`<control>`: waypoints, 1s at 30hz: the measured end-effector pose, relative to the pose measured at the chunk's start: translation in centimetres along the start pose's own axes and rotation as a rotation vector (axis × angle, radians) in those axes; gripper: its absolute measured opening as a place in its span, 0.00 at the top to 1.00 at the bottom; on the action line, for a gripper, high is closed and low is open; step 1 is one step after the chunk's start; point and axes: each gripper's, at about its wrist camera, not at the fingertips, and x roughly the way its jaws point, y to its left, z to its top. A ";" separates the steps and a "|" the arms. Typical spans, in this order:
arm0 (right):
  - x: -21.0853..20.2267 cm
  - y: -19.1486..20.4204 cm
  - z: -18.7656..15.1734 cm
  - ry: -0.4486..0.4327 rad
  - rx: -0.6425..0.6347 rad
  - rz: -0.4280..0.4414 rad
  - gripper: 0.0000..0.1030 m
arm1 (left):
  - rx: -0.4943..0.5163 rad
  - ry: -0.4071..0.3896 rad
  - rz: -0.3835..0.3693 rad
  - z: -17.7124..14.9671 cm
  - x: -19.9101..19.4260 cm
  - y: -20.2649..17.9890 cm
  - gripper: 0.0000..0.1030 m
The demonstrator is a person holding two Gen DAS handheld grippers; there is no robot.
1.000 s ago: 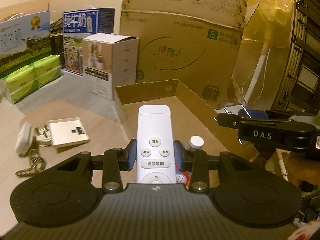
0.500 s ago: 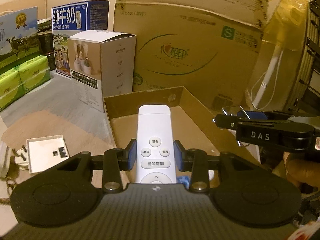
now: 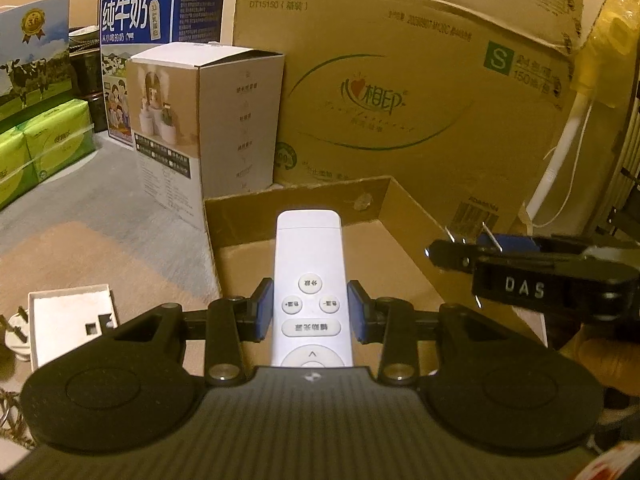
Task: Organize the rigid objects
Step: 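Lower the remote into the box and open the left gripper while the right gripper releases the stand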
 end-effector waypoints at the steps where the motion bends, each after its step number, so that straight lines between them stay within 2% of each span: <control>1: 0.1 -0.1 0.0 0.001 0.001 -0.001 0.49 | 0.001 -0.001 -0.004 0.2 0.2 0.0 0.66; 4: 0.4 -0.2 0.1 0.005 0.009 -0.003 0.49 | -0.002 -0.007 0.004 0.9 1.0 0.0 0.65; 6: 0.5 -0.2 0.1 0.006 0.015 0.000 0.49 | -0.005 -0.024 0.017 1.1 0.8 0.2 0.60; 10: 0.4 0.0 0.1 0.009 0.013 0.005 0.49 | -0.017 -0.040 0.020 1.1 -0.4 0.9 0.60; 18: 0.3 0.8 0.3 0.011 0.013 0.020 0.49 | -0.069 -0.019 0.037 -0.4 -1.8 2.6 0.60; 30: 0.6 1.8 0.5 0.011 0.027 0.053 0.49 | -0.086 -0.026 0.047 -0.9 -2.8 3.5 0.60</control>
